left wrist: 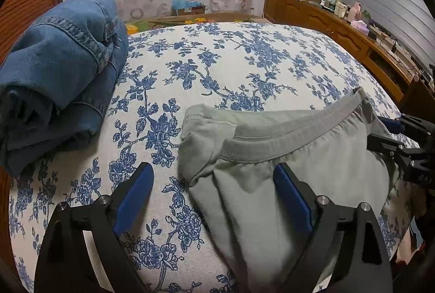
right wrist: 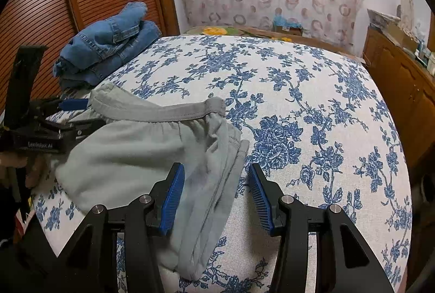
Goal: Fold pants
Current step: 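Grasp the pants below the waistband with the left gripper while the right gripper grasps the leg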
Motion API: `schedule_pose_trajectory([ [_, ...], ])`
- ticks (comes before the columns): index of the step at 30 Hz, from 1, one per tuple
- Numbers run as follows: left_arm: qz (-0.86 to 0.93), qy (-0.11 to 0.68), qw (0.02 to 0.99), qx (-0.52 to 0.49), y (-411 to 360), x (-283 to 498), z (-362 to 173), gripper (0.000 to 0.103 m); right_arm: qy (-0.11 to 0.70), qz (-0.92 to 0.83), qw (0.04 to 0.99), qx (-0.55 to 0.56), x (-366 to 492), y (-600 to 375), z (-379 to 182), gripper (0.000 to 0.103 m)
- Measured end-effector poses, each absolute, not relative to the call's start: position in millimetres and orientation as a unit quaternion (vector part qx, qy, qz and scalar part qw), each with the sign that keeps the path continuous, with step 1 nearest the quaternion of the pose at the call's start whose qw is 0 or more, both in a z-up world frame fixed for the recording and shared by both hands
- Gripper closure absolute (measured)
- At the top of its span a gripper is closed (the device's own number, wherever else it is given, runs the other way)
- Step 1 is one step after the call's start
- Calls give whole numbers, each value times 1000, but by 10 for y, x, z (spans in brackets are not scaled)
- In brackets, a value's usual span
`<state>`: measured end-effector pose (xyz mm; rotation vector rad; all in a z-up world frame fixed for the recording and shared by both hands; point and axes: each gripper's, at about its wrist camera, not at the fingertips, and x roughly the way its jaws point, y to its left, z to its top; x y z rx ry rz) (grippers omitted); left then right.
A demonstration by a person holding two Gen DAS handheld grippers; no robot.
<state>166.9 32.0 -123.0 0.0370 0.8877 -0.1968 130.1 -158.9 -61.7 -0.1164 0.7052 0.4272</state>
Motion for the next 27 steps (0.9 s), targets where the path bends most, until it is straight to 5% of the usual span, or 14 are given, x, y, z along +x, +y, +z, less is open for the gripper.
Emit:
schedule_pose_trajectory([
  [7, -97, 429, 898, 14, 336, 1676, -1224, 13, 364, 215, 905, -47, 1493, -1553, -569, 52],
  [12, -97, 429, 898, 13, 335, 1676, -1225, 13, 364, 221, 904, -34, 1558, -1484, -565, 74],
  [19, -100, 428, 898, 8, 338, 1676, -1218, 13, 359, 217, 907, -28, 1540, -1495, -611, 75],
  [27, -120, 422, 899, -16, 300, 1690, -1157, 55, 348, 197, 914, -68, 1437, -1375, -623, 75],
])
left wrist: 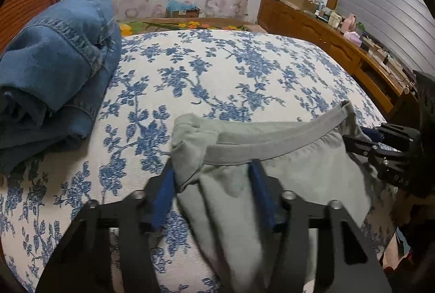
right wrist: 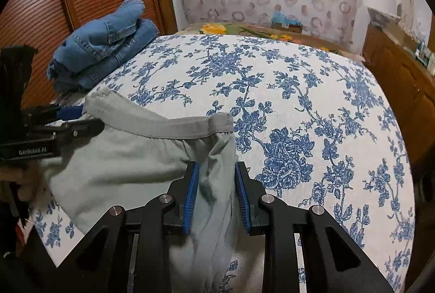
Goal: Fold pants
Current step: 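Grasp the pants below the waistband with the left gripper while the right gripper grasps the leg, then lift the grey pants with both grippers and carry them toward the jeans pile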
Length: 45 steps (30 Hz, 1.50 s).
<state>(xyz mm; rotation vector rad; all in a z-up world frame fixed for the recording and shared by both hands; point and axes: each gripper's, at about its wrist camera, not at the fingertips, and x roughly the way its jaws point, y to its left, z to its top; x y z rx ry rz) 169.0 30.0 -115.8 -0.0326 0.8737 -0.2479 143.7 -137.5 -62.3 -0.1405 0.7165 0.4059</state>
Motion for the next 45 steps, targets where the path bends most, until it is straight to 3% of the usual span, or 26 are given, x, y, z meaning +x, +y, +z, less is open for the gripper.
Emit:
schedule_pose_trajectory([
  [2, -124, 422, 898, -16, 271, 1694, -1148, 67, 348, 197, 914, -68, 1441, -1373, -624, 75],
  [5, -121, 416, 901, -10, 222, 1665, -1111, 76, 349, 201, 913, -62, 1446, -1387, -624, 75],
  [16, -122, 398, 909, -1, 180, 1577, -992, 80, 350, 208, 912, -49, 1472, -1436, -633, 75],
  [17, -123, 395, 910, -4, 185, 1562, -980, 81, 350, 208, 912, -47, 1474, -1442, -634, 78],
  [18, -125, 392, 911, -7, 189, 1544, -965, 82, 349, 211, 912, -45, 1472, -1446, -634, 87],
  [22, -141, 383, 913, -23, 206, 1450, -885, 84, 339, 219, 914, -45, 1427, -1445, -616, 90],
  [36, -144, 316, 938, -17, 160, 1207, -387, 86, 236, 229, 944, -35, 963, -1576, -114, 91],
  [45, -143, 293, 945, -13, 168, 1186, -208, 86, 211, 234, 949, -34, 876, -1637, 35, 91],
])
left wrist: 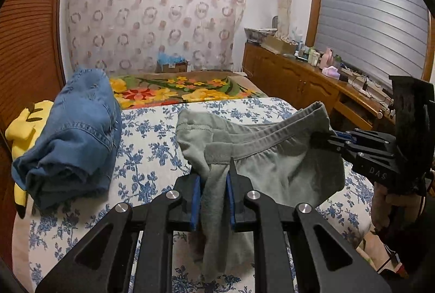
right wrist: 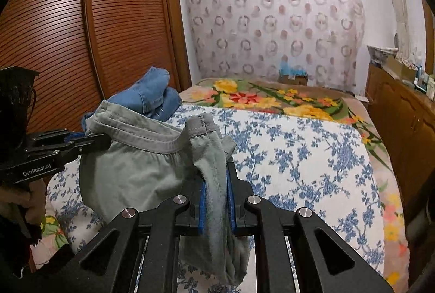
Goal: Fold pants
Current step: 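Lift the grey pants with both grippers and carry them toward the jeans pile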
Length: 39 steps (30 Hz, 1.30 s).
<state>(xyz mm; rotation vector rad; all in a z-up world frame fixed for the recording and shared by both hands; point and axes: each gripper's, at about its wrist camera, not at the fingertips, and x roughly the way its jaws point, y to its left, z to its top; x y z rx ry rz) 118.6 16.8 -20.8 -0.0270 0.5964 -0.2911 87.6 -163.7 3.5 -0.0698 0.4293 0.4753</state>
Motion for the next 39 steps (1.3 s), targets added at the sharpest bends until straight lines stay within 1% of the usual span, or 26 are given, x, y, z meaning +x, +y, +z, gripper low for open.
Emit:
schedule_pose_trajectory([
  [19, -137, 289, 947, 1, 213, 1365, -88, 86, 201, 243, 949, -24, 1162, -1589, 97, 90],
  [26, -129, 271, 954, -6, 420, 1483, 96, 86, 183, 256, 948, -37, 1377, -1414, 280, 90],
  [39, -95, 238, 967, 3, 967, 1734, 477, 86, 140, 301, 941, -62, 2038, -949, 623, 90],
])
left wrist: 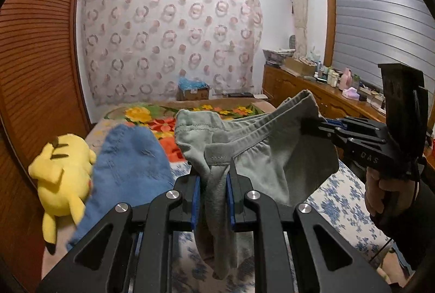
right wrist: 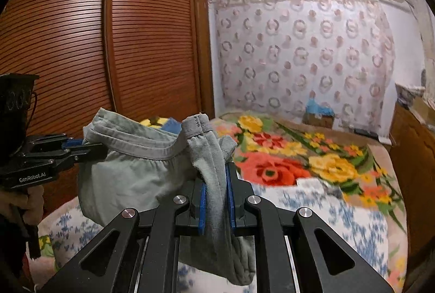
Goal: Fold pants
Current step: 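Lift the grey pants with both grippers and carry them toward the jeans pile, then lower the held pants onto the folded jeans with both grippers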
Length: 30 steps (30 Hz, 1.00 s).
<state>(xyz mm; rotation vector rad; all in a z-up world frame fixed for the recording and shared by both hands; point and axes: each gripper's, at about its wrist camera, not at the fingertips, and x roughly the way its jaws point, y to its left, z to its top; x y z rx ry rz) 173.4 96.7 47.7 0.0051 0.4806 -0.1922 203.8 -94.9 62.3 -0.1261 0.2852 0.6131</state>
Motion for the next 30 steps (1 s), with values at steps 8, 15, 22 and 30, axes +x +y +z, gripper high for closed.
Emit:
schedule_pose_trajectory([
  [8, -54, 231, 971, -15, 1382, 1906, 444, 86, 122, 328, 933, -86, 2515, -622, 623, 90],
  [15, -16, 241, 970, -36, 1675, 2014, 278, 86, 125, 349, 923, -106, 3043, -308, 524, 90],
  [22, 7, 247, 967, -55, 1819, 2032, 140, 86, 138, 374, 910, -114, 3550, -47, 534, 90],
  [30, 37, 255, 962, -86, 2021, 1983, 8, 86, 144, 408, 890, -144, 3933, 397, 527, 90],
])
